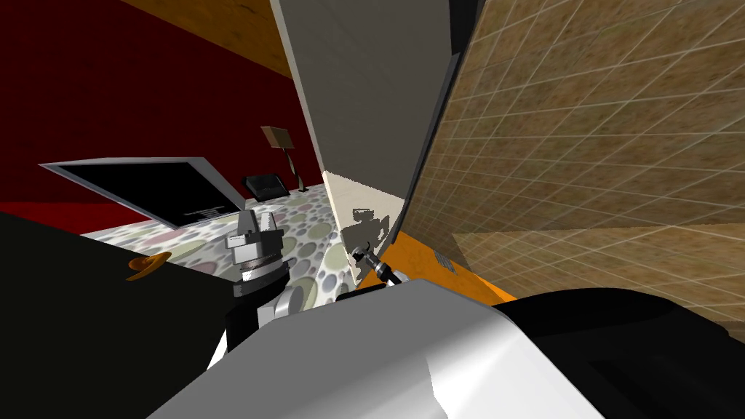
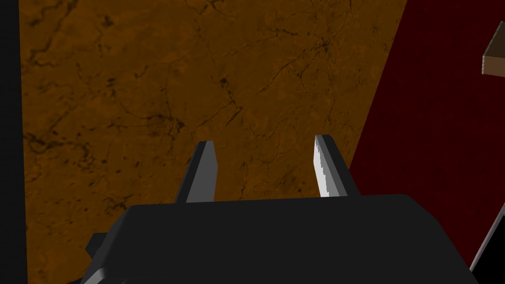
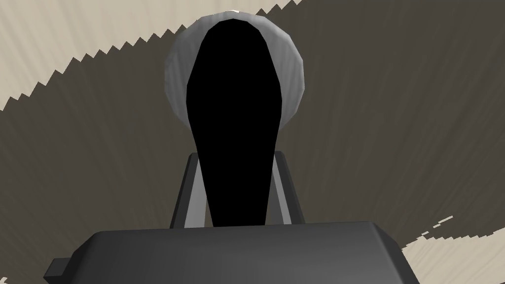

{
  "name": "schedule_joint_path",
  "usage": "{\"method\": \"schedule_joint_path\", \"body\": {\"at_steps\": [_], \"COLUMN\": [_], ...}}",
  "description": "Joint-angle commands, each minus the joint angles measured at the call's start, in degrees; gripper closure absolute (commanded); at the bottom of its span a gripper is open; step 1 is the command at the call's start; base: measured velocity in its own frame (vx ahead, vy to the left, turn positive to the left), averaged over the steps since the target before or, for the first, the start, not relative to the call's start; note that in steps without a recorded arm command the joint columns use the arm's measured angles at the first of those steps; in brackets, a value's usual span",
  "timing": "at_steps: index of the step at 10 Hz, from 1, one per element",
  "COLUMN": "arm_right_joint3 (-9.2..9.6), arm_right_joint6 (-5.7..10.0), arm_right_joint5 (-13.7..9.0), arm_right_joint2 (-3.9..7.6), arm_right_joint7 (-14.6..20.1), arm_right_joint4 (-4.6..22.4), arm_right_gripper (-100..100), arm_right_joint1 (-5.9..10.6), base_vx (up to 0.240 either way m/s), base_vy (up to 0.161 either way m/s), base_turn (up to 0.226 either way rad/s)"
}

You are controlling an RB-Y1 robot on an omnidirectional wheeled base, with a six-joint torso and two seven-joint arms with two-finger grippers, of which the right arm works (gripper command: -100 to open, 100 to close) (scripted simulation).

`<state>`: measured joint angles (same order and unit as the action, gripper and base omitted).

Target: Push the door open

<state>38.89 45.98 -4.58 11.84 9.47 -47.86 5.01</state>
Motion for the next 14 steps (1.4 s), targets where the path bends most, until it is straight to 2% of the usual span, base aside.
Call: {"method": "schedule_joint_path", "body": {"at_steps": [1,2,3,5,14], "arm_right_joint3": [0.10,0.10,-0.93,-1.66,-8.94], "arm_right_joint6": [0.16,0.16,-0.06,-0.11,-0.59], "arm_right_joint5": [0.03,0.03,-0.18,-0.31,-1.59], "arm_right_joint2": [0.07,0.07,-0.25,-0.48,-2.67], "arm_right_joint7": [0.01,0.01,-0.33,-0.61,-3.37], "arm_right_joint4": [0.03,0.03,0.34,0.60,3.21], "arm_right_gripper": [100,100,100,100,100], "arm_right_joint1": [-0.25,-0.25,0.07,0.15,0.88], "base_vx": [0.000,0.000,0.088,0.098,0.127], "base_vy": [0.000,0.000,0.107,0.129,0.139], "base_turn": [0.000,0.000,-0.033,-0.034,-0.032]}}
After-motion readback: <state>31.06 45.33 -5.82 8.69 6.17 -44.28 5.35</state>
